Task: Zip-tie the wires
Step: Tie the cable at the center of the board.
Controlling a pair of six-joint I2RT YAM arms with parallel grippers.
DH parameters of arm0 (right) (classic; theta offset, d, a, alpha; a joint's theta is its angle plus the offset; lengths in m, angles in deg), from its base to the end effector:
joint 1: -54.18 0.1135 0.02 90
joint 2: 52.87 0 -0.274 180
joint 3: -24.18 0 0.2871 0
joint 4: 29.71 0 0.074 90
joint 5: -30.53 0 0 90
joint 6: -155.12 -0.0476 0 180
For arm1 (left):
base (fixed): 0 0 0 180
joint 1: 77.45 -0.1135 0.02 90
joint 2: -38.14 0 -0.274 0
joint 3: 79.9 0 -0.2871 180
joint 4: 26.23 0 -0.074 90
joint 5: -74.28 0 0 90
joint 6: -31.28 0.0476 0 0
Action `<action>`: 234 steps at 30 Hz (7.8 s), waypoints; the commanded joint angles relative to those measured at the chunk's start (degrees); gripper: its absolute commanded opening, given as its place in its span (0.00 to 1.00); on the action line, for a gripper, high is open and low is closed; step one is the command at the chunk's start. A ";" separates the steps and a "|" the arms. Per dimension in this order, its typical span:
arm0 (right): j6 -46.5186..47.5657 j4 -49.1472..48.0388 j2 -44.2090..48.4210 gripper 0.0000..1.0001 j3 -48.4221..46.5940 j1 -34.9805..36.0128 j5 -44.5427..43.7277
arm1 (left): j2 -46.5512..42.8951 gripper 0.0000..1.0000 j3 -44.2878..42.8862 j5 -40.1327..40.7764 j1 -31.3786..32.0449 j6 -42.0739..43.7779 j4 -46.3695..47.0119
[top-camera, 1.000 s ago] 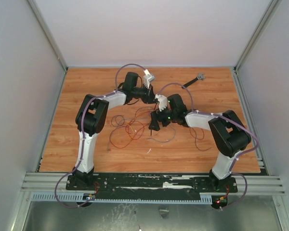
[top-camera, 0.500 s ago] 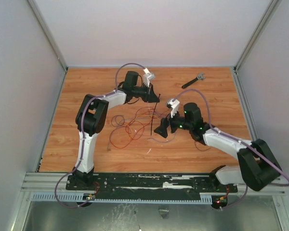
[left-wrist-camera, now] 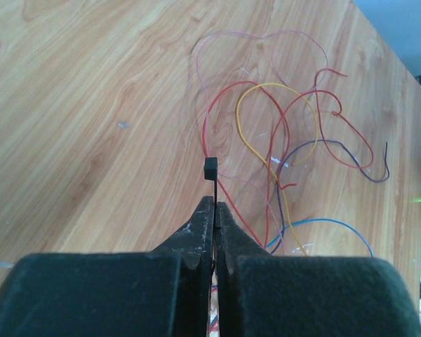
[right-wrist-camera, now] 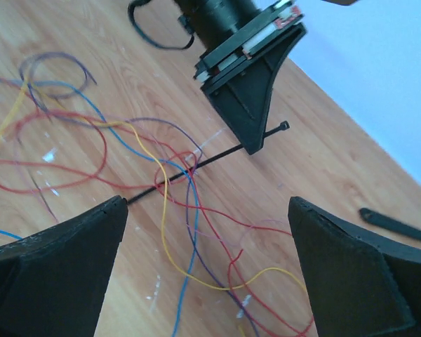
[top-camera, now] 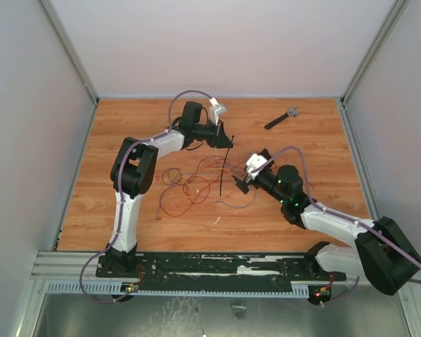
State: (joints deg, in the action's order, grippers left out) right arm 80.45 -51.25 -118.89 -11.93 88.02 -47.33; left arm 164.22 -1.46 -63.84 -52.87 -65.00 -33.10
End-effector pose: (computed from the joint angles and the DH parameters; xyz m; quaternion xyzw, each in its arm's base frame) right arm 0.2243 0.1624 0.2031 -0.3760 0.6556 0.1835 0.6286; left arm 0.4698 -0.2539 0.1607 0.3236 0.7544 -0.4616 0.3362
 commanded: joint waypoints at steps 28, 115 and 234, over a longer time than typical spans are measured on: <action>49.95 -16.47 -32.51 0.99 -3.96 5.47 -10.39 | 2.41 0.00 -2.16 -1.09 1.83 -0.82 -1.59; 57.84 -30.09 -46.22 0.83 -4.02 17.14 -12.72 | 3.90 0.00 -4.55 -3.52 2.32 -1.41 -2.46; -5.38 40.04 -31.43 0.00 -33.23 -13.45 51.30 | -32.47 0.00 53.02 19.70 9.65 40.20 54.99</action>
State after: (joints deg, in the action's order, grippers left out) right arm 72.06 -15.98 -148.46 -41.66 75.26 1.15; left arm 133.23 51.37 -44.28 -44.08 -27.37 18.63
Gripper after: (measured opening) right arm 0.005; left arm 0.019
